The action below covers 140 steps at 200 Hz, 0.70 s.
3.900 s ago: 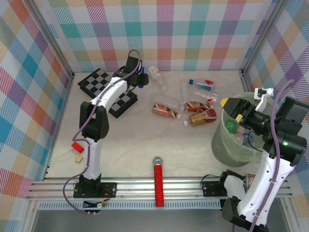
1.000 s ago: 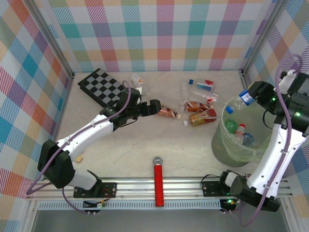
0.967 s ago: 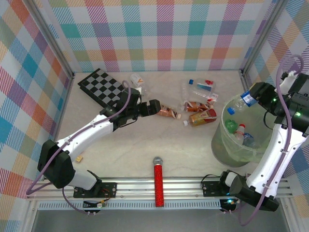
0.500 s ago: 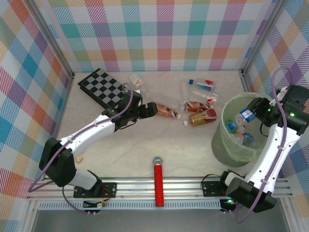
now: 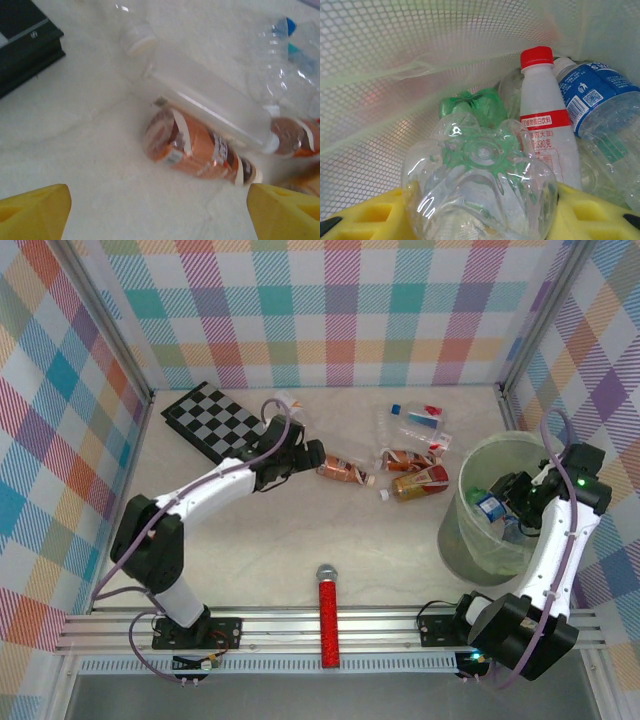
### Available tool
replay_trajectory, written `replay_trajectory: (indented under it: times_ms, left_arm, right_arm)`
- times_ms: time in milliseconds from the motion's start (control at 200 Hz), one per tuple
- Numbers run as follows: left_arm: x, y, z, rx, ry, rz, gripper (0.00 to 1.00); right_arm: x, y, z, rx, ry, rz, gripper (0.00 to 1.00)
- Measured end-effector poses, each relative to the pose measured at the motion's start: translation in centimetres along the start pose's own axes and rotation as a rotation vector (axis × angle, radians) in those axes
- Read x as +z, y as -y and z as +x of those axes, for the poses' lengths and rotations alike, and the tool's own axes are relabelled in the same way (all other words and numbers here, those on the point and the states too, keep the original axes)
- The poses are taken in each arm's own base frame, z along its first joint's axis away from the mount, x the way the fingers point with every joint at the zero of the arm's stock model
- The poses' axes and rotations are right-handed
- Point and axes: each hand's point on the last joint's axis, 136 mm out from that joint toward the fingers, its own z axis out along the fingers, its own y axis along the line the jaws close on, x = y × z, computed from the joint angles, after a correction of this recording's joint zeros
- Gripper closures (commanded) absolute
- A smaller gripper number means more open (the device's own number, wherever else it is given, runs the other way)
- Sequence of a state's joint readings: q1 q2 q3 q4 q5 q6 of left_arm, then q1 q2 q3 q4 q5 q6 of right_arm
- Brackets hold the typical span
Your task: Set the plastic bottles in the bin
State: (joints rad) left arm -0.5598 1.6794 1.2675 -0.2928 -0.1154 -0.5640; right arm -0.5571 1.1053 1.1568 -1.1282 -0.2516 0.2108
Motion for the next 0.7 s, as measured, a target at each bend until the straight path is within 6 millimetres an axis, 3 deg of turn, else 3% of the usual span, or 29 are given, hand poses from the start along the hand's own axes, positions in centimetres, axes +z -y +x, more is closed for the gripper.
replay_trajectory:
  times_ms: [100, 250, 405, 470, 700]
  left_arm:
    - [2.0, -0.3, -1.4, -0.011, 0.016, -0.03, 0.06]
    - [5.1, -0.8, -2.8, -0.028, 0.02, -0.068, 0.04]
    - [7.7, -1.0, -4.1, -0.041, 0.027, -0.085, 0.02]
    - [8.5, -0.9, -4.6, -0.046, 0.031, -0.087, 0.01]
    - [11.3, -1.8, -5.4, -0.078, 0.04, -0.121, 0.0]
  right_arm:
    - [0.8, 0.1, 0.2, 0.006, -0.007, -0.002, 0.46]
    - [2.1, 0.3, 1.1, 0.018, -0.047, 0.001, 0.27]
    - [1.9, 0.2, 1.2, 0.02, -0.055, 0.009, 0.09]
    - [1.1, 0.0, 1.1, 0.015, -0.051, 0.013, 0.0]
    - [-4.8, -2.0, -1.2, -0.054, 0.096, 0.016, 0.01]
